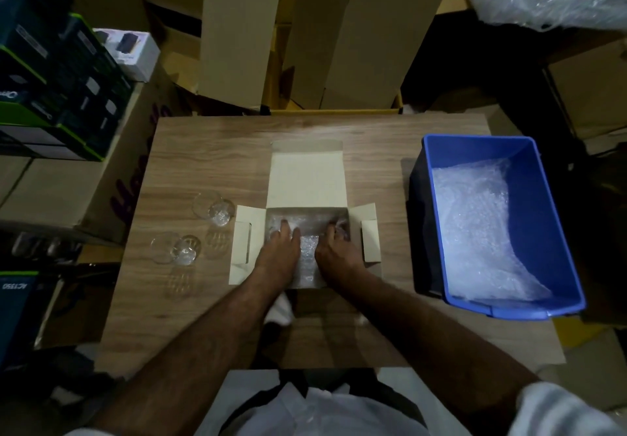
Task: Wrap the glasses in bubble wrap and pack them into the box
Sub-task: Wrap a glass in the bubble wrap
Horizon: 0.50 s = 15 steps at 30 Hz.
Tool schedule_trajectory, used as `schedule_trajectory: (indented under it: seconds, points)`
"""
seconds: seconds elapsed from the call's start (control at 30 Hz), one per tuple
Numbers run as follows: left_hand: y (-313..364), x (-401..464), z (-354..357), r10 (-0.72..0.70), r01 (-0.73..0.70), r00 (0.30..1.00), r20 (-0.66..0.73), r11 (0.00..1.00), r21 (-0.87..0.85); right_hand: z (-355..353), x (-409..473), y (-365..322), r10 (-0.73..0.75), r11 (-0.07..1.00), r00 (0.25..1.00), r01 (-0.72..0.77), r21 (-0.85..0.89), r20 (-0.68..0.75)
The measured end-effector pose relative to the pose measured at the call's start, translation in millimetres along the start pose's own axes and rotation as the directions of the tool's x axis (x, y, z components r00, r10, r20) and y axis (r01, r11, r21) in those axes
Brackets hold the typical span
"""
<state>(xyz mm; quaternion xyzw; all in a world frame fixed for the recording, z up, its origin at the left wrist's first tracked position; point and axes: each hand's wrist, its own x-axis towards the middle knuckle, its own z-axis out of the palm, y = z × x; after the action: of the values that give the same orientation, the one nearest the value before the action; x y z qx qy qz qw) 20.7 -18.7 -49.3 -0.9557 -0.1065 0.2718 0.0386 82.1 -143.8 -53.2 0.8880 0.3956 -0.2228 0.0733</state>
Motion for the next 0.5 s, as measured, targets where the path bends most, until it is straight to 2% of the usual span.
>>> schedule_trajectory:
  seconds: [0.07, 0.13, 0.5]
  points:
    - [2.2, 0.0, 7.6, 0.064, -0.045, 0.989, -0.133, 0.989, 0.140, 3.3, 2.5, -0.7, 0.023, 1.000, 0.999, -0.022, 0.018, -0.028]
    - [2.1, -4.0, 11.0, 0.128, -0.071, 0.974, -0.189, 0.957, 0.281, 3.2, 3.3, 0.9, 0.028, 0.999, 0.998, -0.026, 0.031, -0.050]
    - [-1.3, 6.6, 11.2, 0.083, -0.049, 0.992, -0.094, 0.949, 0.312, 6.5, 4.9, 7.9, -0.084, 0.996, 0.996, 0.084, 0.005, -0.016]
